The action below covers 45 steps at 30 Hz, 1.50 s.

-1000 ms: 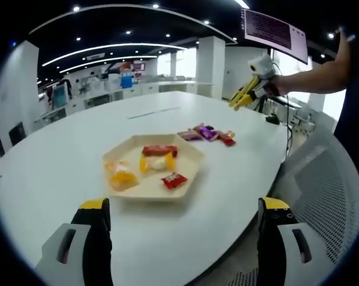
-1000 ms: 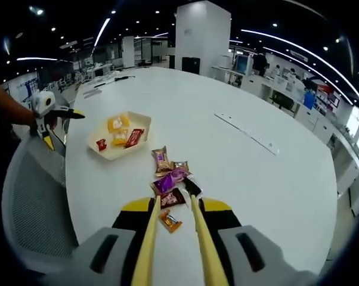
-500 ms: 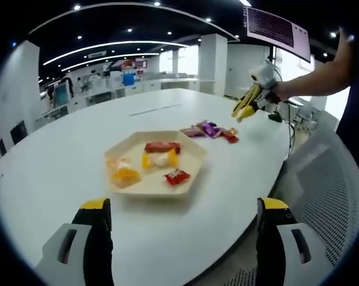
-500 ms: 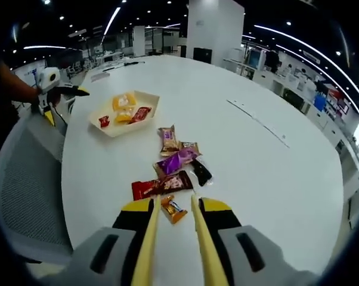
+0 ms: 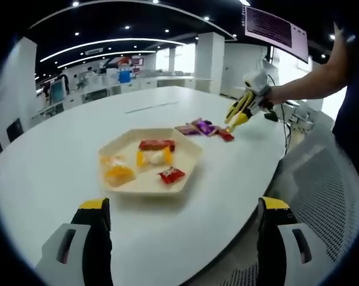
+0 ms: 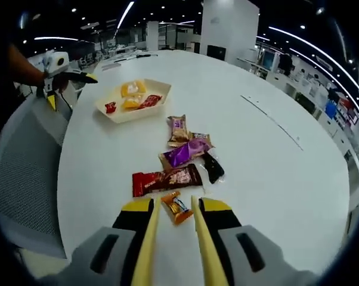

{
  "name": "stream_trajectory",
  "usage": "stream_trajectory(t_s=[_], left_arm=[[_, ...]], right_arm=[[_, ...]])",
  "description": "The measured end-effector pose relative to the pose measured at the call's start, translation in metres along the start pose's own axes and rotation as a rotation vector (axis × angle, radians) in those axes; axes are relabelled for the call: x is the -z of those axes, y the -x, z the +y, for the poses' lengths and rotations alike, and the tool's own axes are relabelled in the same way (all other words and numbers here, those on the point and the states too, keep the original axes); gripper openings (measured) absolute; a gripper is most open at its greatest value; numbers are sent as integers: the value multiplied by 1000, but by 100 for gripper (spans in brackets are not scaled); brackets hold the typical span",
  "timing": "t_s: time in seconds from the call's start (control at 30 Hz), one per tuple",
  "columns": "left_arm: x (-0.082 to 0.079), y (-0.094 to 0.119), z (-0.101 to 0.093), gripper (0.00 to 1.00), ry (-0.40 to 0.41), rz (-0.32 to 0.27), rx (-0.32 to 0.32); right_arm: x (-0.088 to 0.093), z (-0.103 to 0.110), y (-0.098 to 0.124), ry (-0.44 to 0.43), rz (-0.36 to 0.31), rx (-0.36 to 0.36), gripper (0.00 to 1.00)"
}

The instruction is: Place the target food into the container with the food tongs after gripping and lifting it, then release it inside without dropping or visibly crushing the food.

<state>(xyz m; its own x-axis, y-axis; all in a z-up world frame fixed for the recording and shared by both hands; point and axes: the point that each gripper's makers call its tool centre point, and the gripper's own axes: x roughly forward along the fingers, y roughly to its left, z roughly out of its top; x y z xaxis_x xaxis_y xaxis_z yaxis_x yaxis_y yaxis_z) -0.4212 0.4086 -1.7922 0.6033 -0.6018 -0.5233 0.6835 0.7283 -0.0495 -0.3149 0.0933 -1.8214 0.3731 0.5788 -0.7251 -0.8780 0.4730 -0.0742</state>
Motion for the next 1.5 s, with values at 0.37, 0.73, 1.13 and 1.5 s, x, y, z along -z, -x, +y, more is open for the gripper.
stream_trajectory(t_s=[0.37,0.73,1.13,1.5], left_arm=[[0,1,3,100,9,-2,-15],[2,1,4,99,5,4,-21],[-11,2,-1,100,20,-60,0],[-7,2,2,100,22,-44,-10]], right_arm=[[18,3,-6,-114,48,-8,25],[17,-2,-6,-216,98,29,19],[12,-15,12,-287,88,57,20],[-17,-26,29,-284,55,98,21]])
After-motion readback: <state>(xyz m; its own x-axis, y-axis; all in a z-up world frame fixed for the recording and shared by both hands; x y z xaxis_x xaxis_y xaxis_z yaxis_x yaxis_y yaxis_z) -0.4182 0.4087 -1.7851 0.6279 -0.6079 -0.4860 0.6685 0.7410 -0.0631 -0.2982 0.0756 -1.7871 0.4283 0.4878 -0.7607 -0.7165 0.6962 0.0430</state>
